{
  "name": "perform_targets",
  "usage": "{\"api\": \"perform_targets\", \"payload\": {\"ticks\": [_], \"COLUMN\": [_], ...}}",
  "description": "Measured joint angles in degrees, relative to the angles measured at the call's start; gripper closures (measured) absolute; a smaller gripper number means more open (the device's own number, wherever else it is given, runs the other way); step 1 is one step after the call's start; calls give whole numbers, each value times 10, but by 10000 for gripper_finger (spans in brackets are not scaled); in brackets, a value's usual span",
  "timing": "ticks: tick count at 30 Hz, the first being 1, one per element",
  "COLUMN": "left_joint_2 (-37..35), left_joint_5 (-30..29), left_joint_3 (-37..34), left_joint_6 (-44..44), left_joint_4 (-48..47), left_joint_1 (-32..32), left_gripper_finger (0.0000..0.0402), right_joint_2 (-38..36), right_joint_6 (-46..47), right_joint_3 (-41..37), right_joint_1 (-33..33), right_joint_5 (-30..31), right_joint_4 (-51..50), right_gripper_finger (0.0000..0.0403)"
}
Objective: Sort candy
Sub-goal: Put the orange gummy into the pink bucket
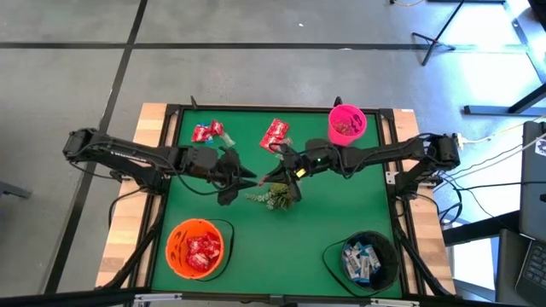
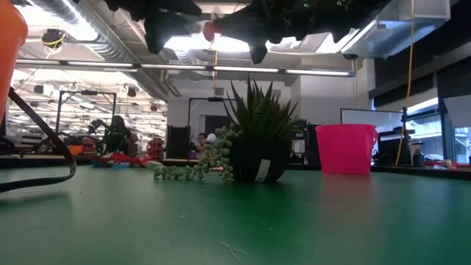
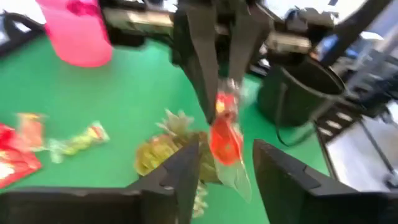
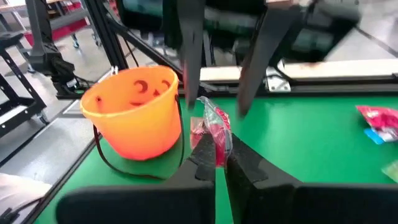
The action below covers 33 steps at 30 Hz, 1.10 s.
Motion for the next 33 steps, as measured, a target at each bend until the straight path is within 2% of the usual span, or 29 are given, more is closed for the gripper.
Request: {"api": "perform_targets", "payload": {"ticks": [5,11,14,21,26,30,33], "left_joint_2": [-39,-82,-87,-87,-87,-87,-87], "left_joint_5": [-68,-197,-230,-231,-228,-193,-168], "left_joint_3": [0,0,0,0,-11,-34,-63], "left_joint_6": [2,17,17,3,3,1,1], "left_joint_4": [-38,-115,-139,-170,-167,-143,-96], "left_joint_1": [8,19,26,50,68,88,105], "left_gripper_finger": [239,236,236,236,236,236,236], "right_joint_2": [-38,-129,-175,-288,-372,-430,-450], "right_joint_6": [-8,-13,-24,-28,-23,5,37], "right_joint_3": [10,17,17,10,-43,-102,-139], "right_joint_1": [-20,-57,-80,-154,-226,-288,-327], "right_joint_5": [23,137,176,227,240,287,294], "right_joint_4": [-90,-218,-294,-457,-479,-500,-499], "right_gripper_finger": [384,390,388,377,375,375,375]}}
